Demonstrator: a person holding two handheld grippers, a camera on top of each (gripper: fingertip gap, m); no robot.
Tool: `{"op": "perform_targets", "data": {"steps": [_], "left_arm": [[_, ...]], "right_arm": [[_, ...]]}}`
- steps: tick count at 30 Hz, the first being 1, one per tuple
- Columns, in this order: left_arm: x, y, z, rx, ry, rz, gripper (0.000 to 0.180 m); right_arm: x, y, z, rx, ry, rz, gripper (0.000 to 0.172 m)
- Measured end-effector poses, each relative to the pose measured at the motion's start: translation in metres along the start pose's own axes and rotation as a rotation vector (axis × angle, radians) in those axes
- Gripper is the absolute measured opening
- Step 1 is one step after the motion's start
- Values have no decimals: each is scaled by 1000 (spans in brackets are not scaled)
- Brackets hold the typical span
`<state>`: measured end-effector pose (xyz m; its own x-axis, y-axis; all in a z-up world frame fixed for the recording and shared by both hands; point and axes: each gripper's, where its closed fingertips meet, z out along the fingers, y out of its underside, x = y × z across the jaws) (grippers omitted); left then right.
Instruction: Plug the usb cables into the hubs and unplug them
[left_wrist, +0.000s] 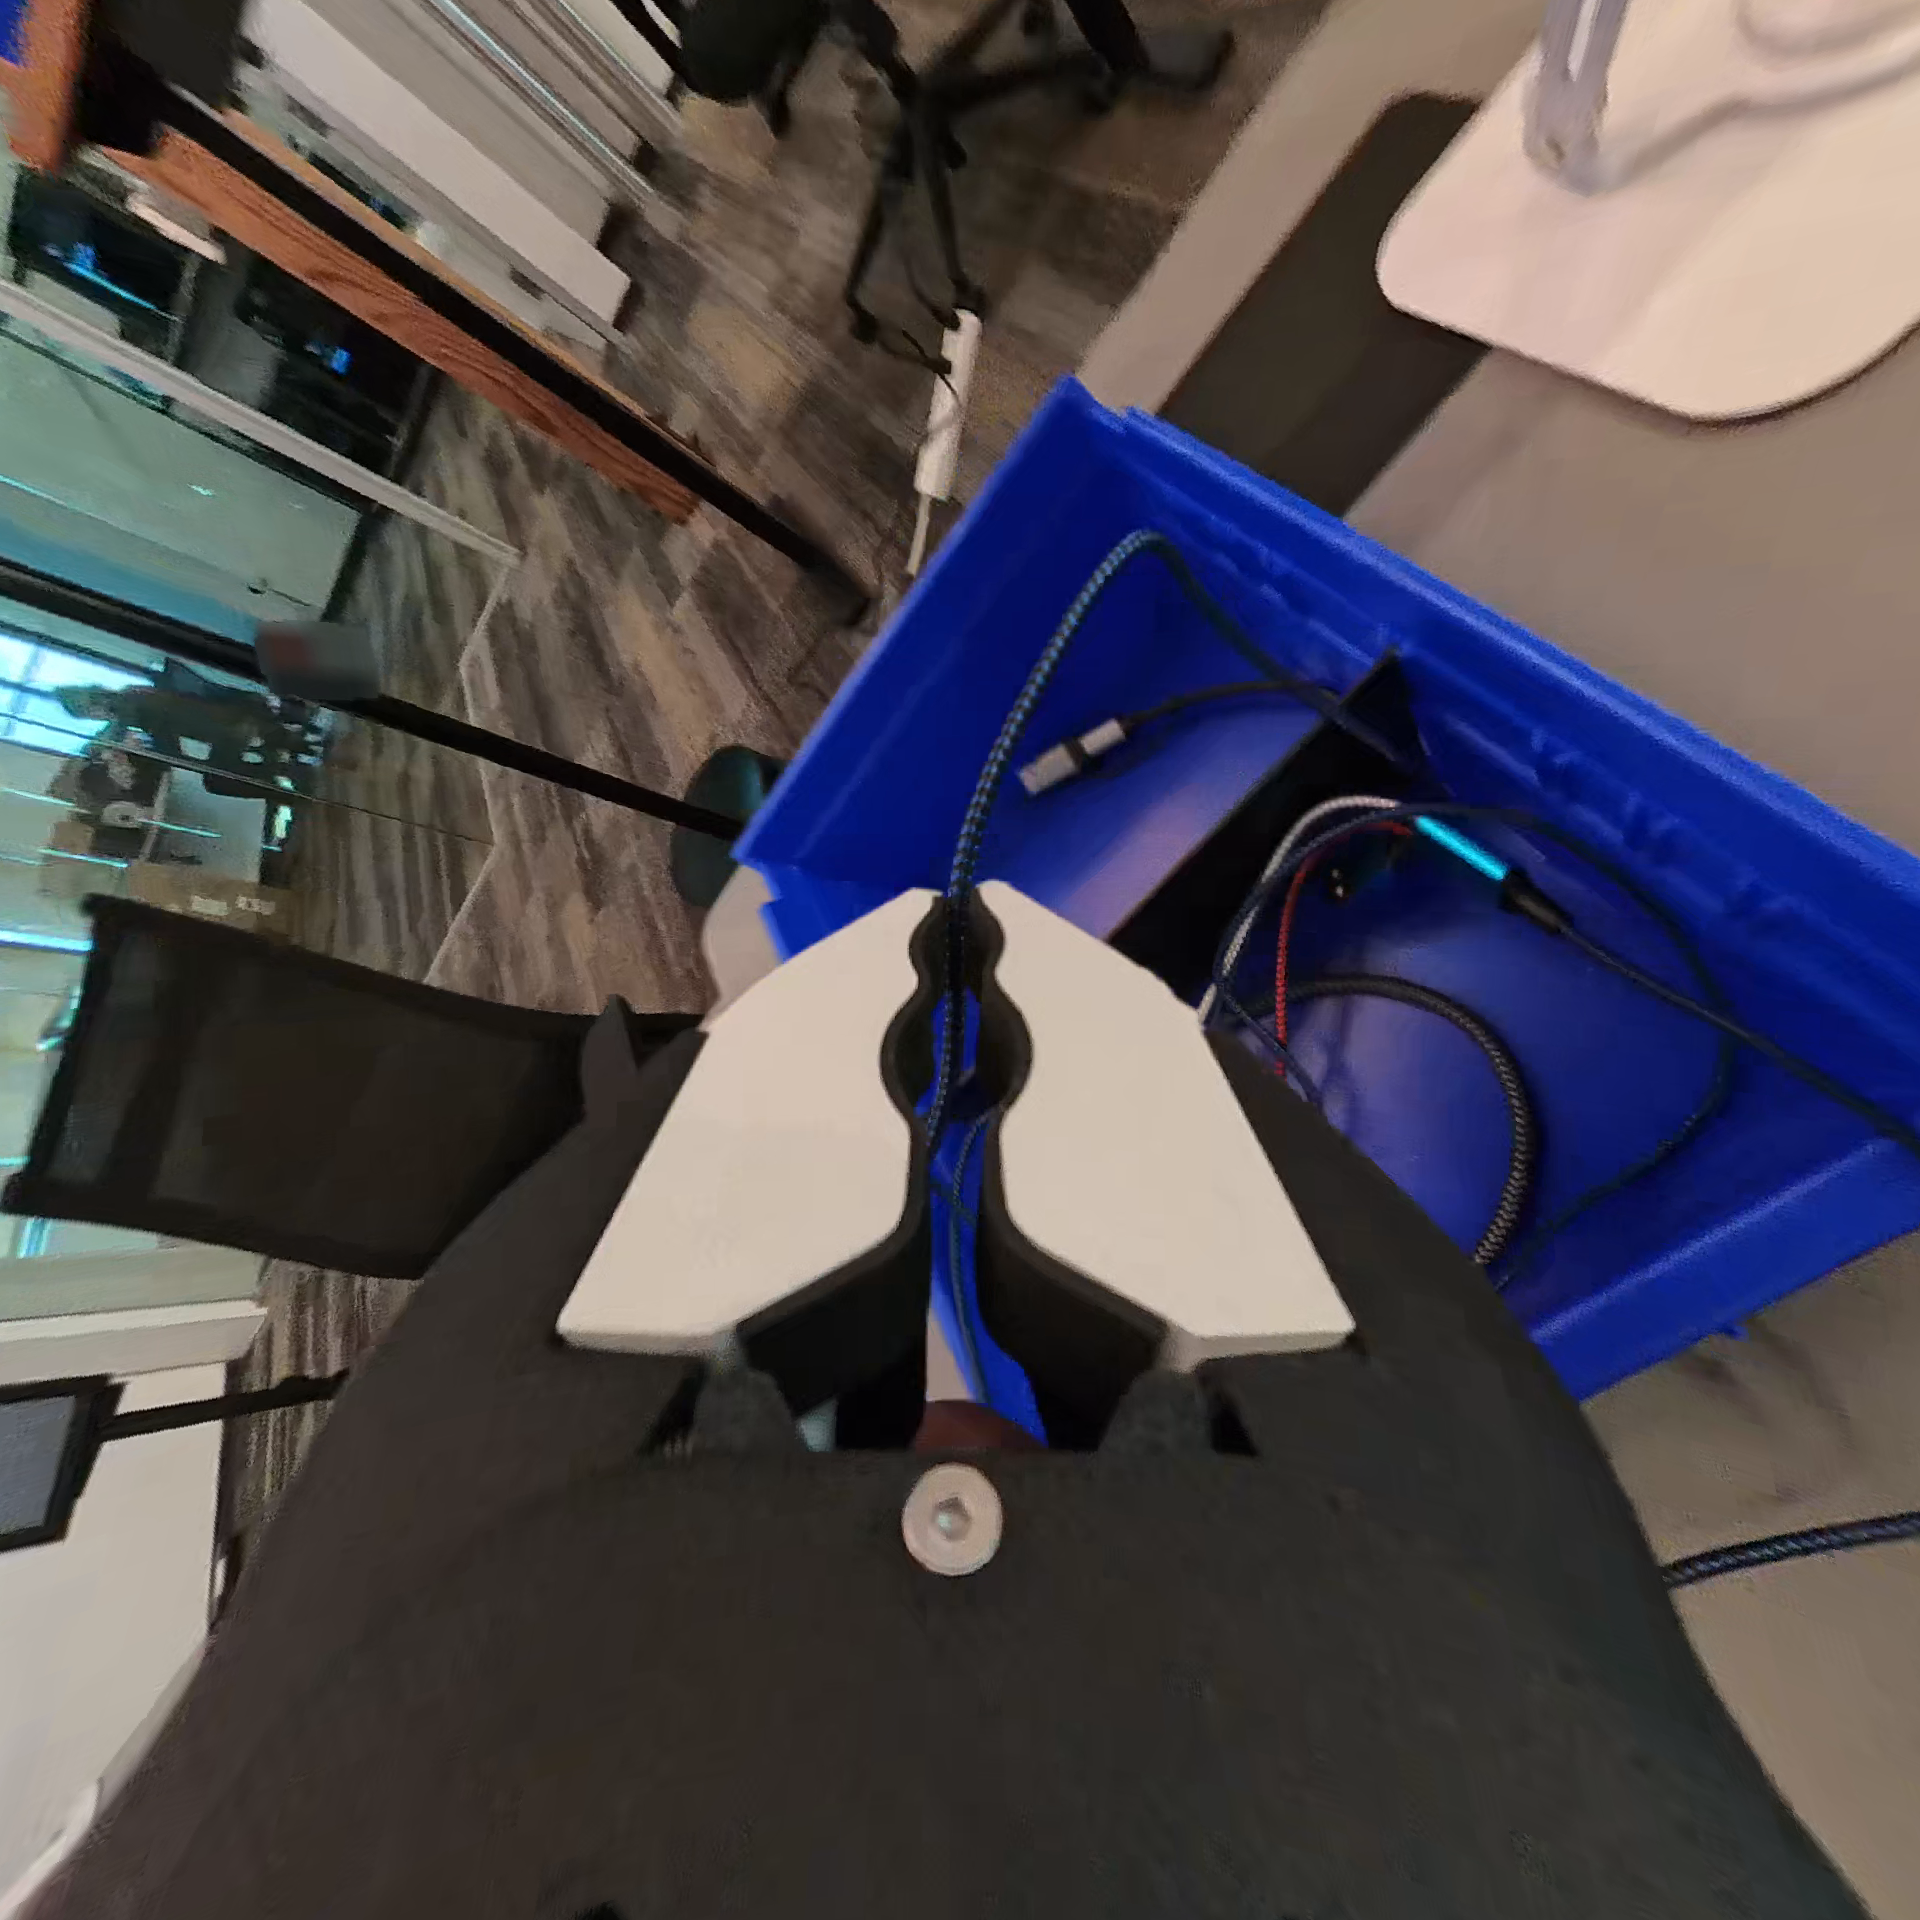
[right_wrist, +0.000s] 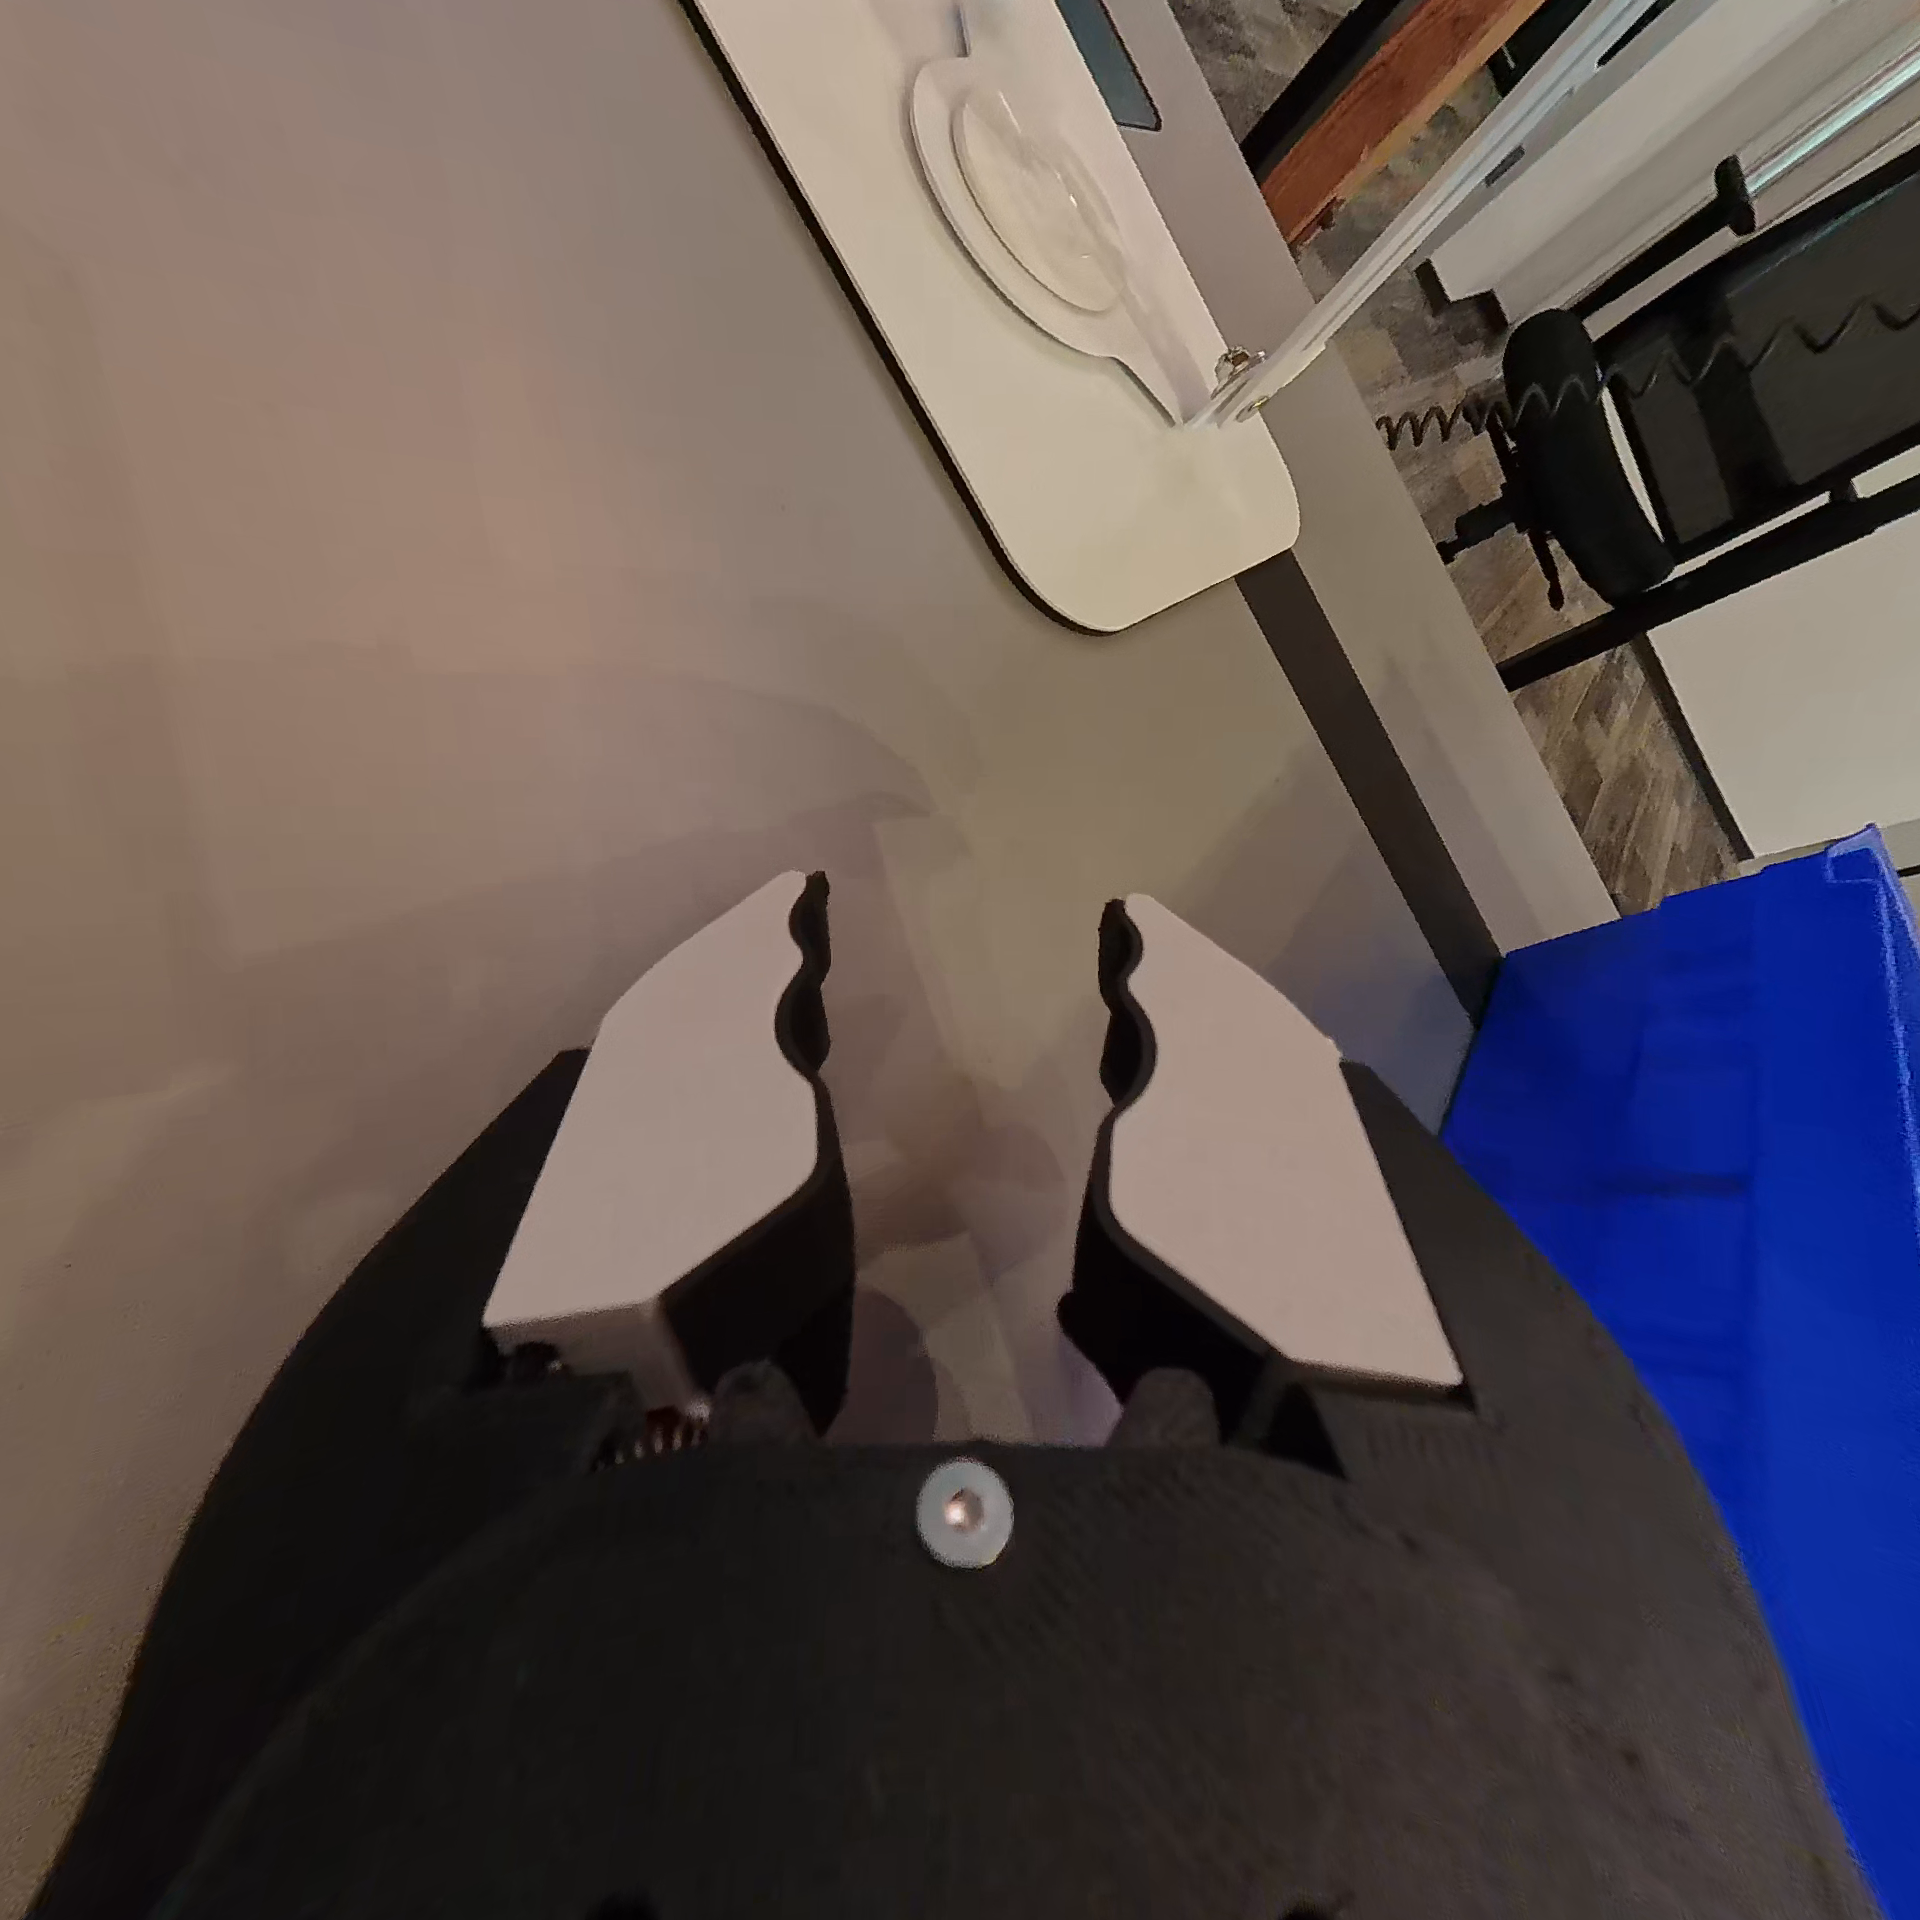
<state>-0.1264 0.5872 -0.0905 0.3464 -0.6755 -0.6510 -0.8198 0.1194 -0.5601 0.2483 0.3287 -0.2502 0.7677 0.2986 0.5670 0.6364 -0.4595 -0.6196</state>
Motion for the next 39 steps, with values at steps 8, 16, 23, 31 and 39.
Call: {"op": "perform_targets", "data": {"steps": [8,16,23,31,39], "left_arm": [[-42,-32,-57,163,-97,-60,2],[-13,-109,-126,407,52,-95,1],[168,-195,-157,592,496,-40,2],[334,-152,-103,361,809,-16,74],[183,-99,-97,350,491,-111,64]], "right_arm": [[0,0,4,8,17,0,42],[0,0,4,10,15,2,42],[4,5,2,5,3,36,45],[6,9,1,3,-18,72,45],[6,9,1,4,-28,82,45]]}}
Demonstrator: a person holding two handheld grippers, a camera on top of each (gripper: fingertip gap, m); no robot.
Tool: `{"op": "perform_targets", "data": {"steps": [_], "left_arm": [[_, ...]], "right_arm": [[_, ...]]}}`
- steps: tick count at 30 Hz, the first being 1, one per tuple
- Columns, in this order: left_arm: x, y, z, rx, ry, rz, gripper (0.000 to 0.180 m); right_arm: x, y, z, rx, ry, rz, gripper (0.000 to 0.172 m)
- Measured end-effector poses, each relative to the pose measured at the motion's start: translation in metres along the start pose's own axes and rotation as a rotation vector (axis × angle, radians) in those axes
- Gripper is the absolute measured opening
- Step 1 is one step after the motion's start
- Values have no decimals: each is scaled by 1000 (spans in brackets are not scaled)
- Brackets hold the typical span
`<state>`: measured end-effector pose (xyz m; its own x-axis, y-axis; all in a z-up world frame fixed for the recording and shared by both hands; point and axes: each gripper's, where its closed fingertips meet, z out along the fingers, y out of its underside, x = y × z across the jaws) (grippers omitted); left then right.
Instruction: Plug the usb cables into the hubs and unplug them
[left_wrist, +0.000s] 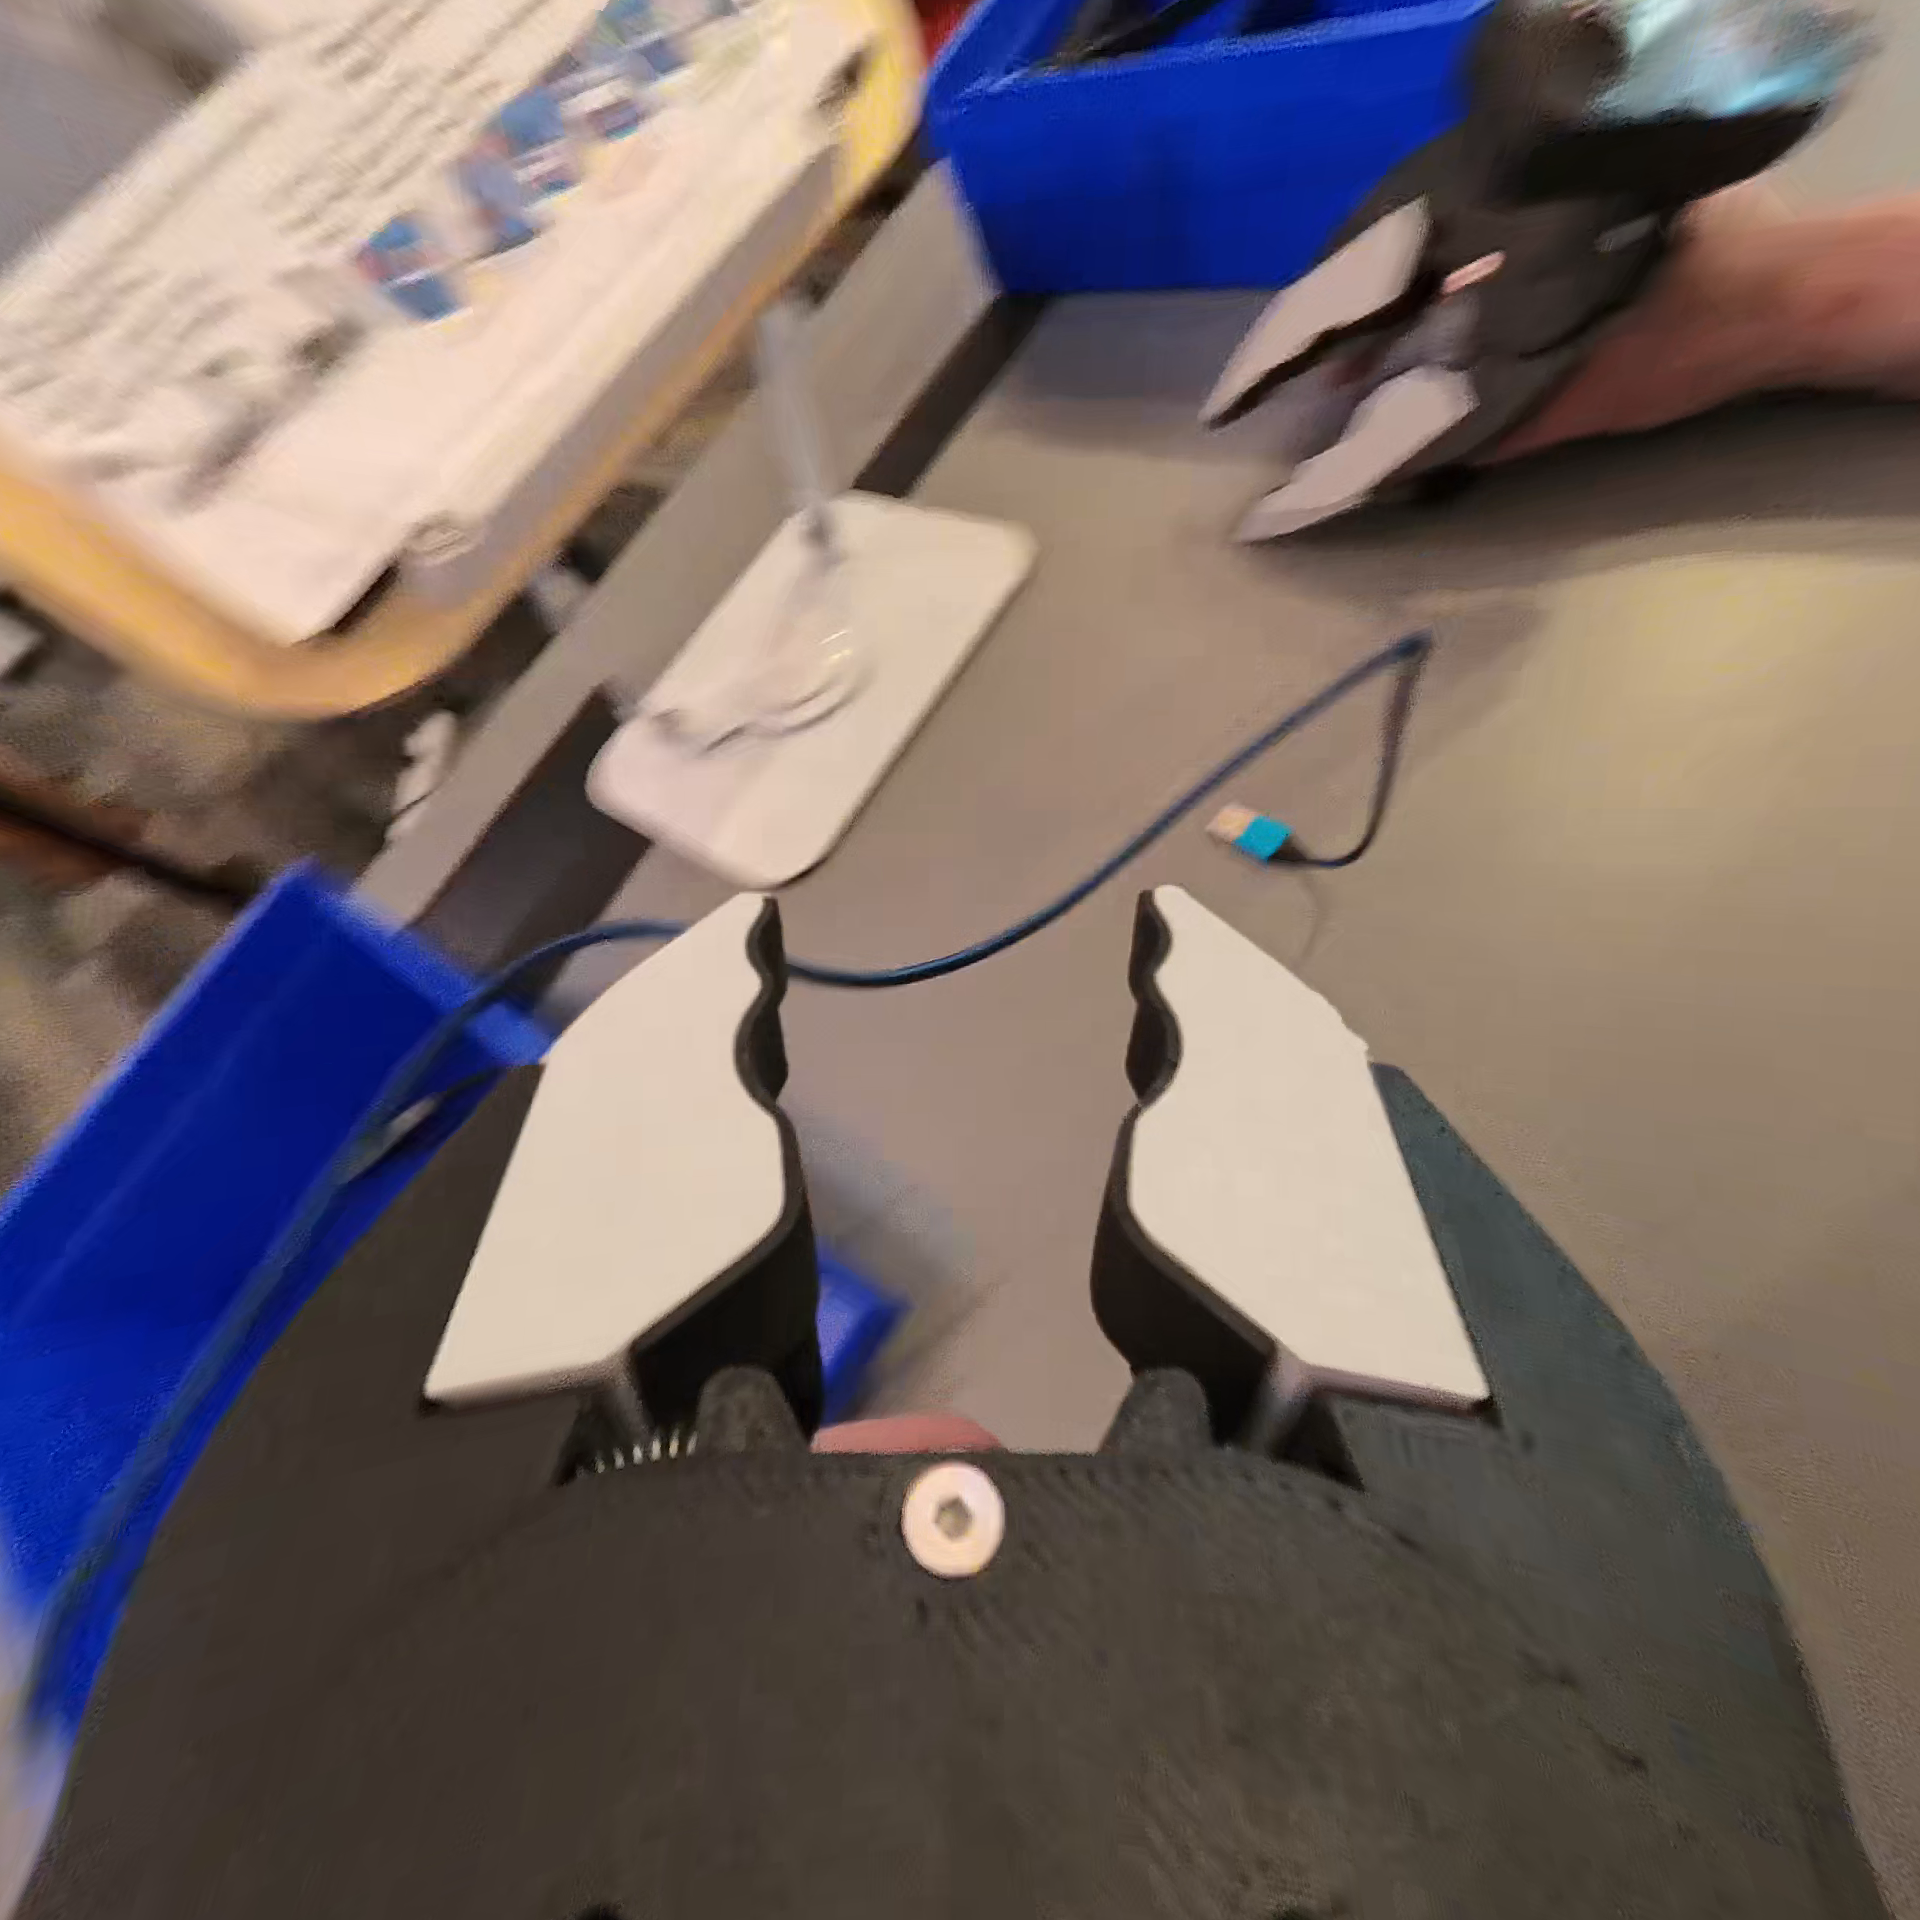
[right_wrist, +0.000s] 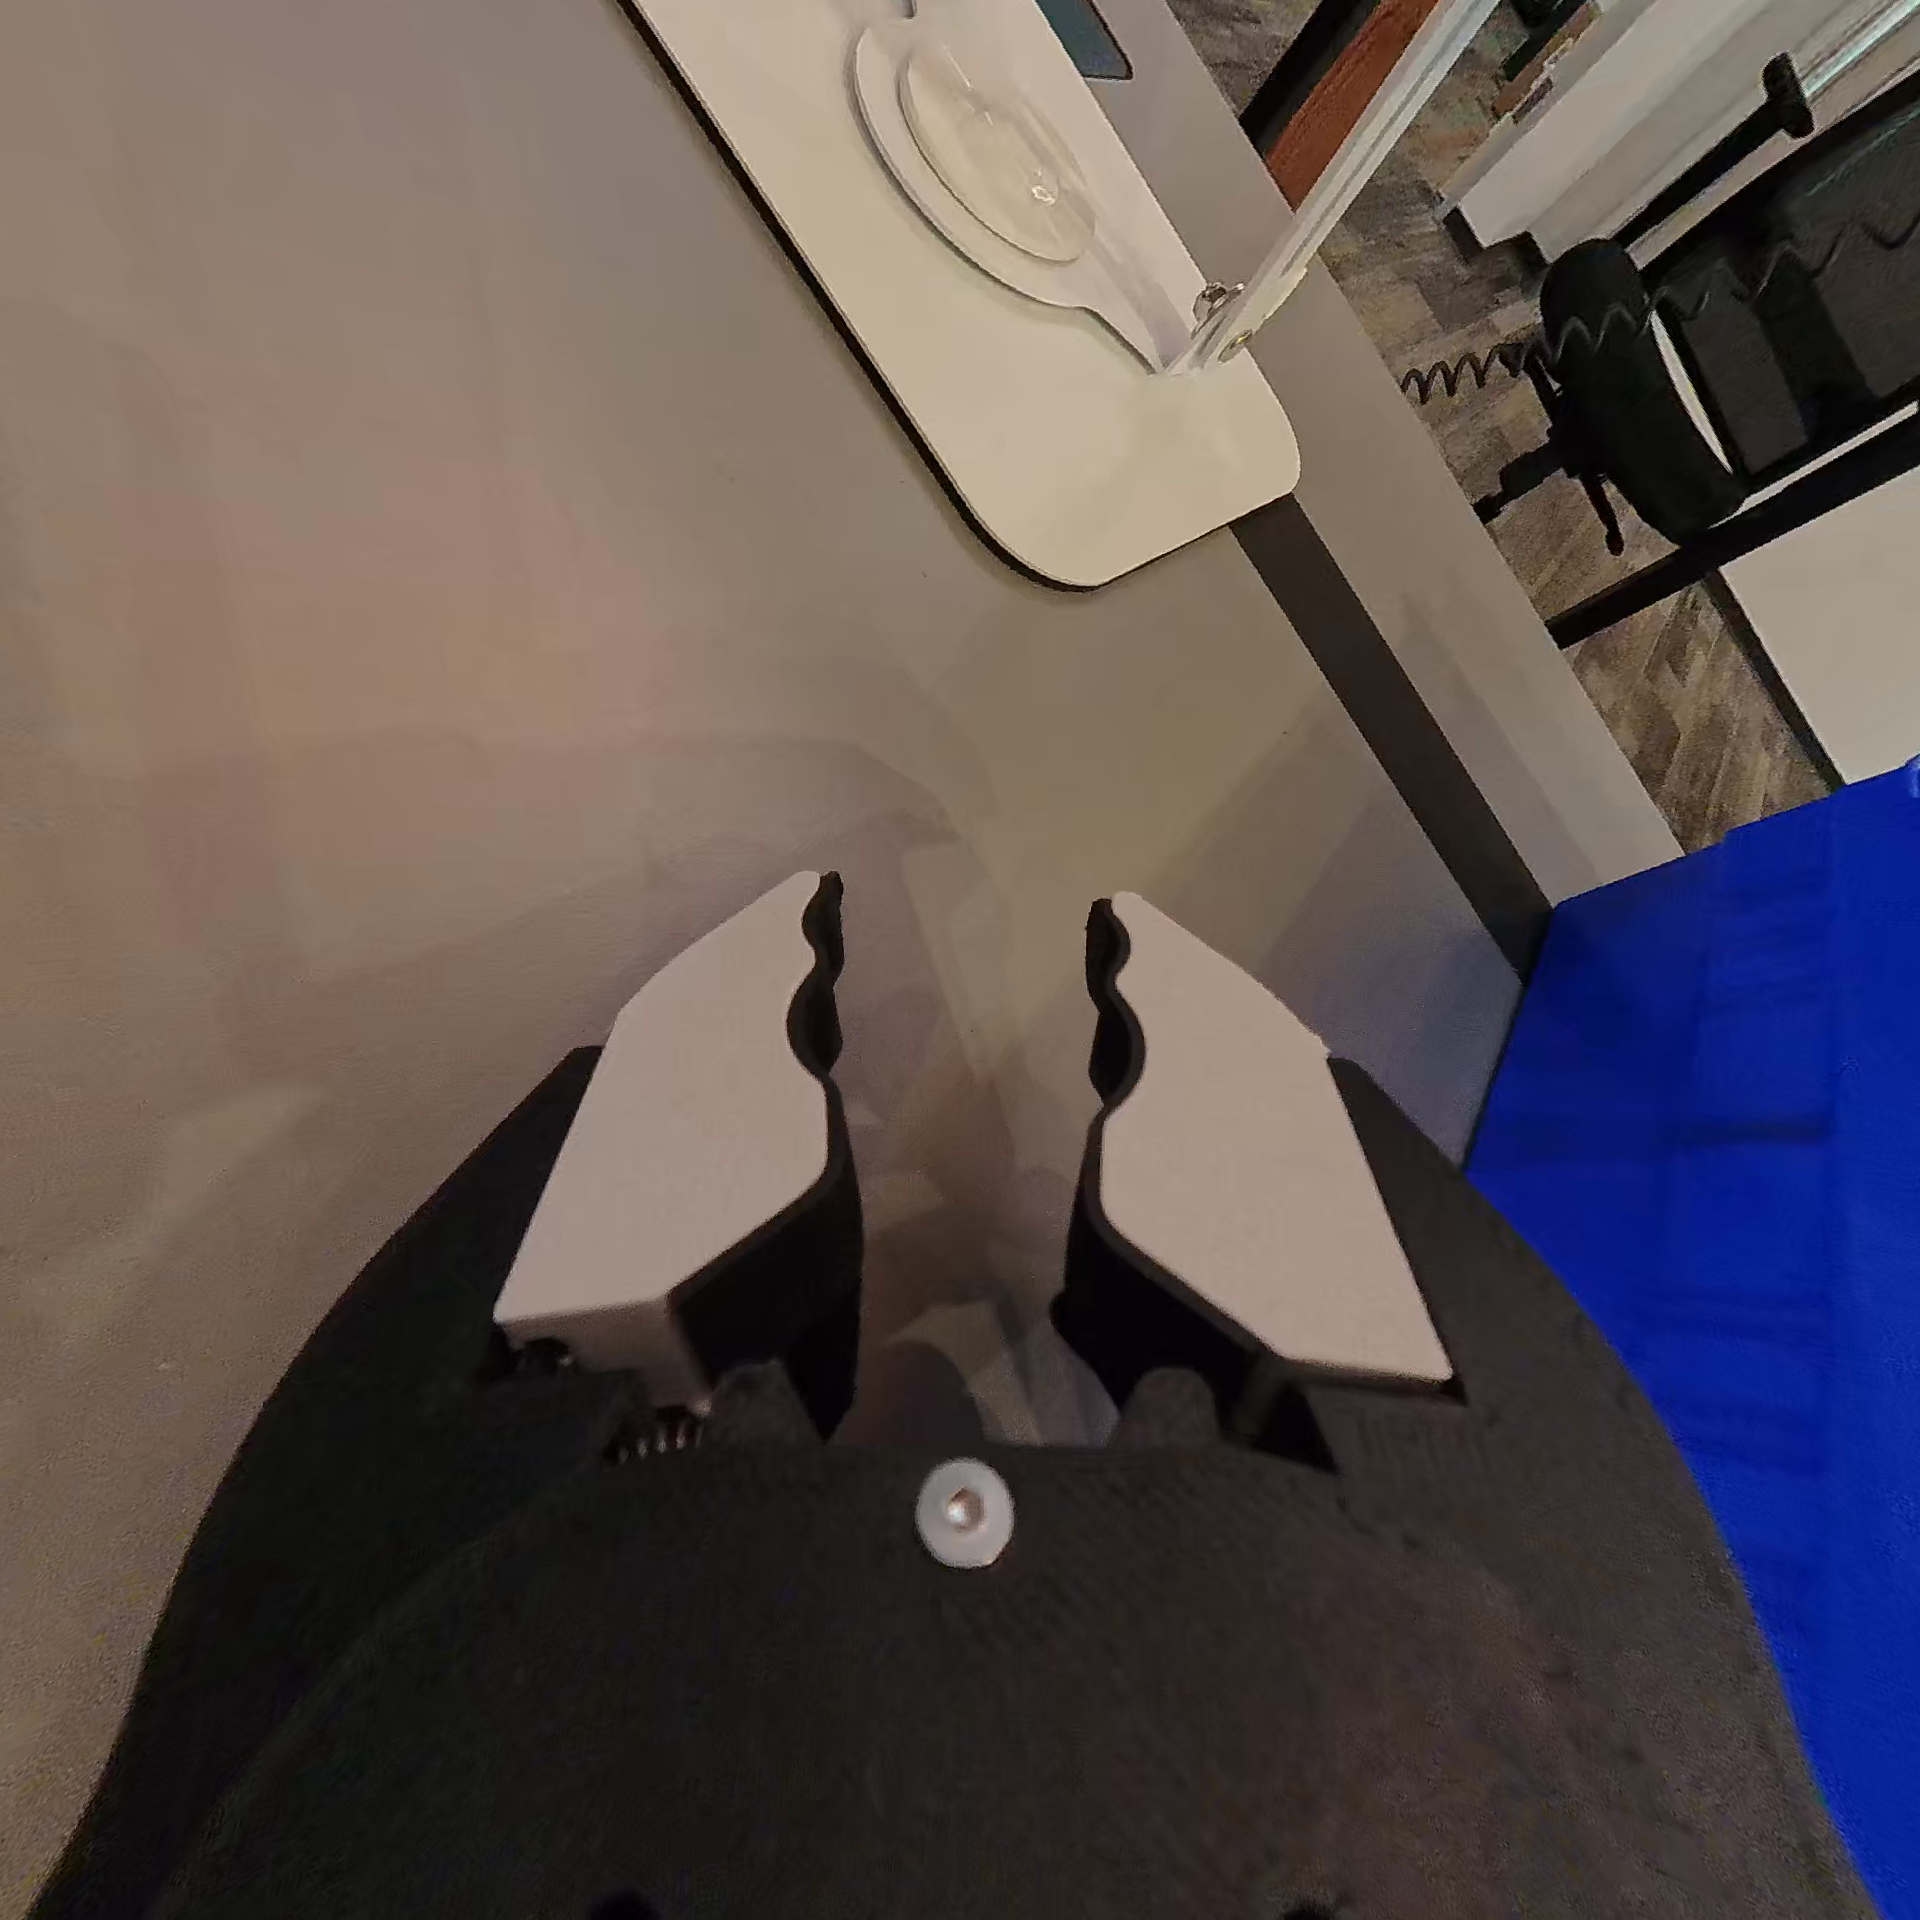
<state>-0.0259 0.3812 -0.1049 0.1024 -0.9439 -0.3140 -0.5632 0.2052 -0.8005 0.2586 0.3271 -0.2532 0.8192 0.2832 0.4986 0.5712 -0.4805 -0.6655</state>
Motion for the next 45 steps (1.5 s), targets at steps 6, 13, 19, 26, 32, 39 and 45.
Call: {"op": "perform_targets", "data": {"steps": [6,13,19,26,32,39,45], "left_arm": [[-125,67,-43,-222,-337,-35,72],[-166,177,-22,-608,-186,-215,81],[-152,231,27,-899,-97,-98,73],[-153,231,49,-948,-41,-75,14],[-159,221,41,-901,-111,-62,10],[-178,172,5,-743,-259,-75,8],[-186,131,-19,-645,-324,-38,6]], "right_arm": [[0,0,0,1,2,0,45],[0,0,1,0,9,-10,43],[1,1,2,-5,10,-10,40],[0,1,2,-5,2,-11,38],[-2,1,2,-9,-14,-7,35],[-4,1,2,-13,-26,-6,30],[-4,1,2,-14,-28,-4,30]]}}
